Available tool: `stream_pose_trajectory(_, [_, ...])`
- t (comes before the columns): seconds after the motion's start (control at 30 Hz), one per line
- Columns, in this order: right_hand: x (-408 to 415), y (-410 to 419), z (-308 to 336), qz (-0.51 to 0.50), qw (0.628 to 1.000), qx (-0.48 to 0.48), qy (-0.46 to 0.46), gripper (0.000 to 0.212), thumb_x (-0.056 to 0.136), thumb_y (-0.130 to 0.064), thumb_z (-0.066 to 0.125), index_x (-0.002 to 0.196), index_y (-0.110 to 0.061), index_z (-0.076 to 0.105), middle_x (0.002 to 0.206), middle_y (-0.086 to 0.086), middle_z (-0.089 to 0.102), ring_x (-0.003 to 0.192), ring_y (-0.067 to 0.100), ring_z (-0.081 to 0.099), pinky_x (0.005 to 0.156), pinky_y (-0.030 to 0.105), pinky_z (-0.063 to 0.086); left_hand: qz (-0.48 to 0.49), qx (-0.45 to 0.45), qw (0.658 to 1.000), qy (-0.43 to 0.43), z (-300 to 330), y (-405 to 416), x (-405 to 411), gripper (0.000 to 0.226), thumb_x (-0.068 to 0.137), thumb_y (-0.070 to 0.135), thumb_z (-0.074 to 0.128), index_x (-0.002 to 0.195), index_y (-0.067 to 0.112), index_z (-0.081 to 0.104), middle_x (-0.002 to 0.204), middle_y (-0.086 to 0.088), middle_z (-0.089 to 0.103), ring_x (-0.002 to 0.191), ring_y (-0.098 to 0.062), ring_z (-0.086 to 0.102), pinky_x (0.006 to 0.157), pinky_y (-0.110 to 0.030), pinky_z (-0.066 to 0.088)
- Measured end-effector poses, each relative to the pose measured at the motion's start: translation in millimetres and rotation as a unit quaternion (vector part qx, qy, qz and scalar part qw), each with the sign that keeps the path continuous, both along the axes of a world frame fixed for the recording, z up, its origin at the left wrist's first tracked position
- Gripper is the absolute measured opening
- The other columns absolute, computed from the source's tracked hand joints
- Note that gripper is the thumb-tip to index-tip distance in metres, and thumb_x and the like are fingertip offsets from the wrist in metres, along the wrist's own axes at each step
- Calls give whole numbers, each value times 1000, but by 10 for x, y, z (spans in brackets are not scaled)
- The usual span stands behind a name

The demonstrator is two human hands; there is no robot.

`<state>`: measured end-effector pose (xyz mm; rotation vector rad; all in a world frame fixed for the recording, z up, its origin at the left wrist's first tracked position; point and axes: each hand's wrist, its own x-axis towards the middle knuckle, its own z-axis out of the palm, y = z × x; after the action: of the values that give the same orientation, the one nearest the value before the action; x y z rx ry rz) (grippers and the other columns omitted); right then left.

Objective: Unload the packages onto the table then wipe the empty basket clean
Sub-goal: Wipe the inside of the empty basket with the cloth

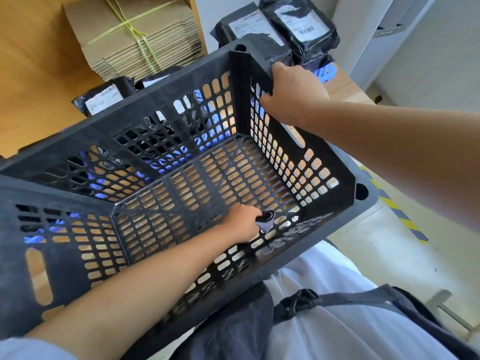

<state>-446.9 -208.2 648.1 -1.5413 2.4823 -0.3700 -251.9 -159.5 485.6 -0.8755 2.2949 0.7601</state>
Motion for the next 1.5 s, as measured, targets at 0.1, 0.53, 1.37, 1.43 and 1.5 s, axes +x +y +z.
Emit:
stream_pose_trajectory(0.1, [-6,10,0,2,1000,1,-8,21,93,-25,51,108,-10,47,89,7,51,81,29,49,69,36,37,54,172,984,-4,69,-297,28,11,86,17,67,85,6,66,79,-9,64,74,-22,58,67,-30,44])
stream_pose_trajectory(0.53, [-37,1,-24,3,1000,-5,-30,25,93,-25,51,112,-10,50,93,5,53,84,27,52,70,35,39,102,-211,971,39,-135,-540,-132,21,97,18,53,114,9,60,111,-14,66,105,-30,60,81,-37,49])
stream_pose_trajectory(1.37, [167,100,-37,211,936,-9,282,75,83,-22,56,149,-6,26,151,23,32,137,40,33,106,54,35,118,260,958,-17,-56,-189,38,18,90,25,68,87,8,63,78,-6,64,72,-20,58,69,-34,46])
stream_pose_trajectory(1.43, [361,198,-78,306,919,3,247,67,84,-27,54,146,-10,35,152,19,32,141,36,29,111,51,30,139,255,957,-2,6,-368,106,20,90,21,67,81,7,56,64,-3,50,61,-17,47,59,-31,37])
stream_pose_trajectory(1.5, [611,258,-165,353,920,92,146,56,90,-30,50,143,-13,41,146,12,41,137,31,36,108,45,32,136,214,967,8,106,-613,196,29,89,18,65,69,12,44,58,0,38,53,-14,36,54,-30,28])
